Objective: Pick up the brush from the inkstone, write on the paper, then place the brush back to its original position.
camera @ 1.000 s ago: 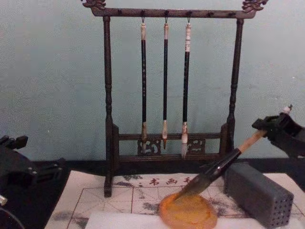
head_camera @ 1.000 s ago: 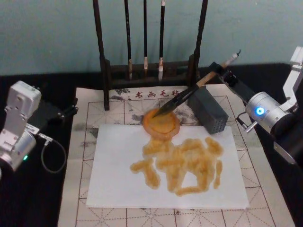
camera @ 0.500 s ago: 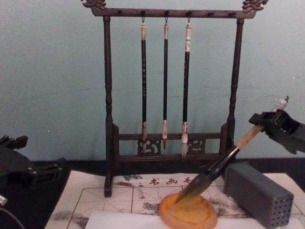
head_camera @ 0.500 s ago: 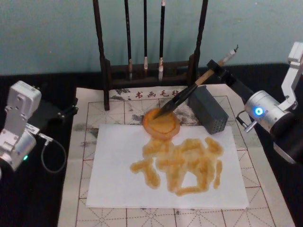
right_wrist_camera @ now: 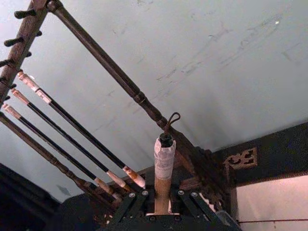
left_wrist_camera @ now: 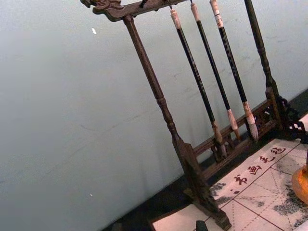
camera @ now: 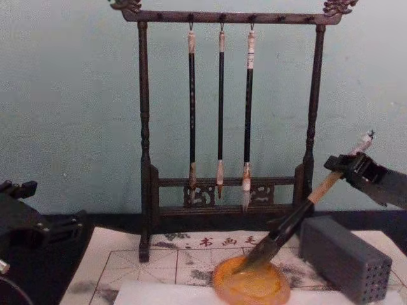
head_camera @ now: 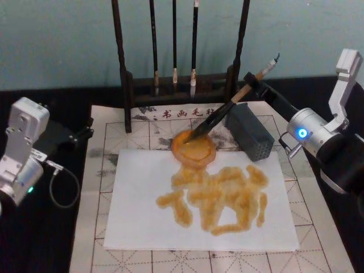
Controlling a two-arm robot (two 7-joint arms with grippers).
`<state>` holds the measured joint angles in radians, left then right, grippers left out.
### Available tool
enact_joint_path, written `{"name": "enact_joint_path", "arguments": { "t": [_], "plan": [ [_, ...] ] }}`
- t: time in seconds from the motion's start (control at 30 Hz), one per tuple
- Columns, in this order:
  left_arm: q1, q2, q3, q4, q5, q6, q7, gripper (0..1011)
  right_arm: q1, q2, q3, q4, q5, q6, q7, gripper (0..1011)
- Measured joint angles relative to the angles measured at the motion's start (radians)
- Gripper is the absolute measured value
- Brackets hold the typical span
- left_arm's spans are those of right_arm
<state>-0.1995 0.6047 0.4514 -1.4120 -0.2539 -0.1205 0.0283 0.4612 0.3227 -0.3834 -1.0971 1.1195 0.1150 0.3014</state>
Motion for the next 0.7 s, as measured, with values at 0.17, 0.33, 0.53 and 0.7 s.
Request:
{"name": "enact_joint_path", "arguments": {
  "t": [0.17,0.33,0.53,0.7],
  "plan": [
    [0.0,0.0,0.0,0.0,0.0,0.0,0.0,1001,0.0,-0.004,0.01,0.002,-0.018,-0.011,0.001,194],
    [0.0,0.0,0.0,0.0,0.0,0.0,0.0,1001,-0.005,-0.004,0.025,-0.009,-0.03,-0.015,0.002,194],
    [0.0,0.0,0.0,0.0,0.0,0.0,0.0,1001,-0.012,-0.003,0.032,-0.023,-0.048,-0.024,0.008,194],
    [0.0,0.0,0.0,0.0,0.0,0.0,0.0,1001,-0.014,-0.002,0.034,-0.03,-0.079,-0.041,0.016,194]
  ]
}}
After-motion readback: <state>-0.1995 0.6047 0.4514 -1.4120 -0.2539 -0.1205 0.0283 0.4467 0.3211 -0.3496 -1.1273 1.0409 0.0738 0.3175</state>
